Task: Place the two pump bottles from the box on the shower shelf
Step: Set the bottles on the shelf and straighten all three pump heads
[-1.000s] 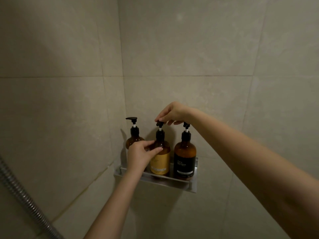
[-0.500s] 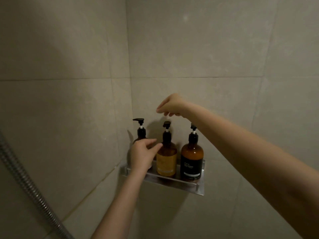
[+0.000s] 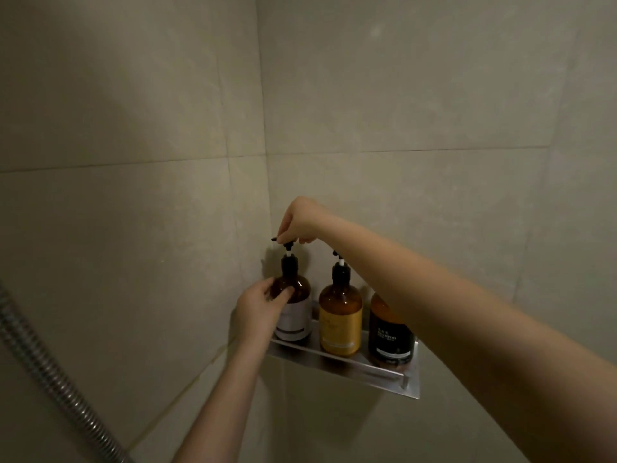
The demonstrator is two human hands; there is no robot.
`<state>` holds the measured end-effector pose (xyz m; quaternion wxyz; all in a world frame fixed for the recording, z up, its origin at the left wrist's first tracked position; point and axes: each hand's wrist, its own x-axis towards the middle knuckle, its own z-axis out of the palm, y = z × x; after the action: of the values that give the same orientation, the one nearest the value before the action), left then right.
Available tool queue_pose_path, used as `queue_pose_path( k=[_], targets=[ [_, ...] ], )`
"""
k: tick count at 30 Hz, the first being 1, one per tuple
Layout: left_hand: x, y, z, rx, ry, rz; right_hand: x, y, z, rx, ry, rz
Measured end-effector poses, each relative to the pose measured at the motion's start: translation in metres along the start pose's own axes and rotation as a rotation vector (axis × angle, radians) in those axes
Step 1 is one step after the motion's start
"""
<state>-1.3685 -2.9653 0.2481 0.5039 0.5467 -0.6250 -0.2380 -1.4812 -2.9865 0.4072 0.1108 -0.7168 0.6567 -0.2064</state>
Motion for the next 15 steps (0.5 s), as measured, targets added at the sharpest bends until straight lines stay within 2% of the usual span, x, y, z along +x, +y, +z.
queue_pose_path(
  k=[7, 11, 15],
  targets=[
    [0.003, -0.004, 0.001, -0.064, -0.023, 0.028, -0.003, 0.02, -0.011, 0.087, -0.184, -0.218],
    [0.001, -0.006, 0.001, -0.047, -0.018, 0.036, 0.001, 0.023, -0.012, 0.099, -0.196, -0.211],
    [0.001, -0.005, 0.0, -0.073, -0.016, 0.009, 0.005, 0.019, -0.012, 0.128, -0.109, -0.135]
  ],
)
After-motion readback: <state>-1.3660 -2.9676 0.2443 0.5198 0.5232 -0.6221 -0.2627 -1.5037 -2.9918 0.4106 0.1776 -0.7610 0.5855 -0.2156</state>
